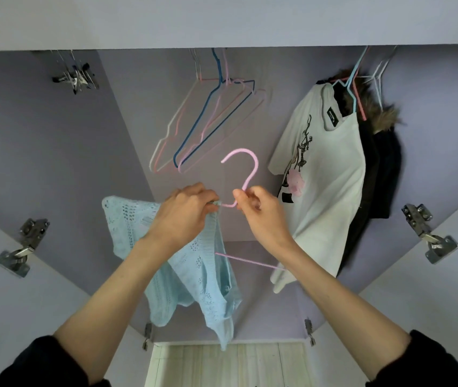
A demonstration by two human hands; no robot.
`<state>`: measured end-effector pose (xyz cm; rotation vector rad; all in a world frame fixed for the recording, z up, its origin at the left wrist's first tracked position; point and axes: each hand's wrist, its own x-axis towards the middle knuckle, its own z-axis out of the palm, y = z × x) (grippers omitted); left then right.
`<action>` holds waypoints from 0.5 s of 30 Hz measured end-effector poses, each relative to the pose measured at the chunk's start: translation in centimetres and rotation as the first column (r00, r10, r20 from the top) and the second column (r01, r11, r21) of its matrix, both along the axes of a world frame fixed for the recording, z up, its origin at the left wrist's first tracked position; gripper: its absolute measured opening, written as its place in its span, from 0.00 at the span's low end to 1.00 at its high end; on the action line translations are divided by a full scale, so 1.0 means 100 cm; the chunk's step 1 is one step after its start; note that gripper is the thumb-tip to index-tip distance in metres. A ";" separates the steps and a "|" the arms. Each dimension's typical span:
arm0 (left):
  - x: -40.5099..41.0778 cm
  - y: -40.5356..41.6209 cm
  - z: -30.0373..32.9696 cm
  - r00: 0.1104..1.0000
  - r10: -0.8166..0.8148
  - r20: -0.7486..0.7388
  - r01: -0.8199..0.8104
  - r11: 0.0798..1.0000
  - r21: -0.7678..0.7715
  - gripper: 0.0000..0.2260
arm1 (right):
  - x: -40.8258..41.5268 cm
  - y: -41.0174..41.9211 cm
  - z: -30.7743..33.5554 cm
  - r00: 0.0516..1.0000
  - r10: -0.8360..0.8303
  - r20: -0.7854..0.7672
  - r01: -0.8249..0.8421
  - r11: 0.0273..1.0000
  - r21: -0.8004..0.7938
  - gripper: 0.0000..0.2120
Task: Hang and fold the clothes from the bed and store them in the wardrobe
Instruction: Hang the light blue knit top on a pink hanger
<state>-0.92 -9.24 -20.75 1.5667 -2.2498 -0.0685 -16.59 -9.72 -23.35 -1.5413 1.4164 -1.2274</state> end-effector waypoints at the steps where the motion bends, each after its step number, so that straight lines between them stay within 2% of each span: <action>1: 0.001 0.000 -0.001 1.000 0.020 -0.007 -0.020 1.000 0.000 0.09 | -0.002 -0.001 0.002 0.999 -0.033 -0.031 0.031 0.998 -0.062 0.09; 4: 0.006 -0.002 -0.002 0.996 0.078 -0.043 -0.077 0.997 0.018 0.08 | -0.006 0.012 0.000 0.978 -0.161 -0.133 0.088 0.896 -0.436 0.08; 6: 0.008 -0.004 0.000 0.994 0.072 -0.088 -0.071 0.997 0.005 0.08 | -0.001 0.034 -0.015 0.957 -0.136 -0.256 -0.043 0.805 -0.591 0.11; 7: 0.009 -0.004 0.002 0.992 0.061 -0.111 -0.062 0.998 -0.009 0.07 | 0.002 0.045 -0.028 0.938 -0.085 -0.337 -0.137 0.800 -0.583 0.12; 8: 0.010 -0.002 0.005 0.989 0.052 -0.135 -0.056 0.998 -0.030 0.07 | 0.003 0.053 -0.041 0.909 -0.009 -0.417 -0.219 0.841 -0.496 0.11; 9: 0.011 0.000 0.009 0.986 0.040 -0.160 -0.049 0.997 -0.054 0.07 | 0.003 0.056 -0.052 0.873 0.081 -0.481 -0.257 0.914 -0.313 0.11; 10: 0.011 0.001 0.013 0.983 0.026 -0.184 -0.041 0.996 -0.078 0.07 | 0.000 0.055 -0.061 0.825 0.187 -0.533 -0.260 0.963 -0.065 0.12; 11: 0.012 0.004 0.017 0.979 0.015 -0.201 -0.036 0.994 -0.101 0.07 | -0.003 0.052 -0.071 0.778 0.291 -0.557 -0.249 0.957 0.151 0.16; 12: 0.013 0.005 0.021 0.976 0.007 -0.217 -0.035 0.992 -0.124 0.07 | -0.008 0.045 -0.080 0.739 0.362 -0.568 -0.248 0.930 0.271 0.19; 15: 0.016 0.010 0.032 0.965 -0.016 -0.262 -0.029 0.985 -0.168 0.07 | -0.014 0.028 -0.097 0.611 0.522 -0.595 -0.307 0.849 0.430 0.25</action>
